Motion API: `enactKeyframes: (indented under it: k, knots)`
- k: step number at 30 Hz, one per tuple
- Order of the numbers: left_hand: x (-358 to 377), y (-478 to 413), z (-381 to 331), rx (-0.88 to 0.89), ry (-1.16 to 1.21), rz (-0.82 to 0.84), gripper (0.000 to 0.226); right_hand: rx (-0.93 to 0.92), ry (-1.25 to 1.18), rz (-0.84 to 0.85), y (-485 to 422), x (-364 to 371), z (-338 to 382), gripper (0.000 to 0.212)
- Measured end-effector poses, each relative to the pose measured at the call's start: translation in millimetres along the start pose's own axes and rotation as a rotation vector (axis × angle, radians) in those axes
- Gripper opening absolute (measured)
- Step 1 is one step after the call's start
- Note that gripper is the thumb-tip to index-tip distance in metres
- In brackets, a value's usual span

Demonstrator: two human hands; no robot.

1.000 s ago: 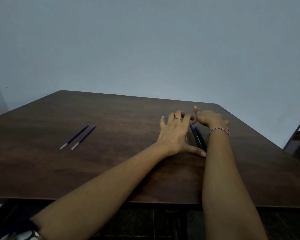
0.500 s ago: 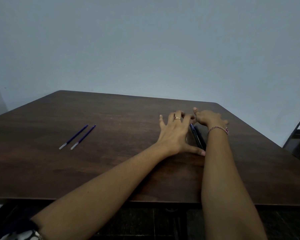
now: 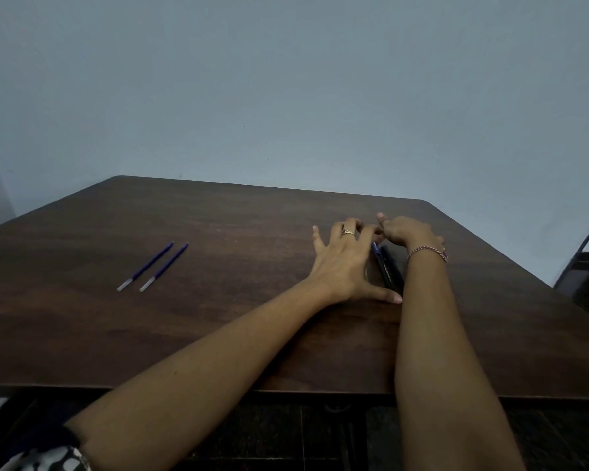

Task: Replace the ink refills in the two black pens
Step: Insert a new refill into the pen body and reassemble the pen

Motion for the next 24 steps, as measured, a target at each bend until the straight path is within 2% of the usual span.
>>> enactKeyframes:
  k: [6, 11, 18, 24]
  knots:
    - [-0.7, -2.1, -2.9, 0.002, 0.009, 0.014, 0.107, -0.002, -0.038, 0.033, -4.2, 0.3, -2.4, 0.061]
    - [0.1, -2.1, -3.4, -0.005, 0.008, 0.012, 0.111, -0.089, -0.119, 0.094, -10.0, 4.4, -8.2, 0.066]
    - [-0.6, -2.6, -4.7, 0.007, 0.012, 0.004, 0.113, -0.135, -0.113, 0.02, -8.1, -6.1, -18.6, 0.071]
    - [1.0, -2.2, -5.4, 0.002, 0.024, -0.01, 0.116, -0.189, -0.182, -0.011, -8.5, 17.0, -20.4, 0.068]
Point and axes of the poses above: each hand's wrist, its own y-axis away from the middle knuckle, its own x-axis out of the palm, z = x × y, the point moved 3 cm from there along -y, towards the middle knuckle, and after that the axes turned 7 degrees about z, right-handed, at the moved point
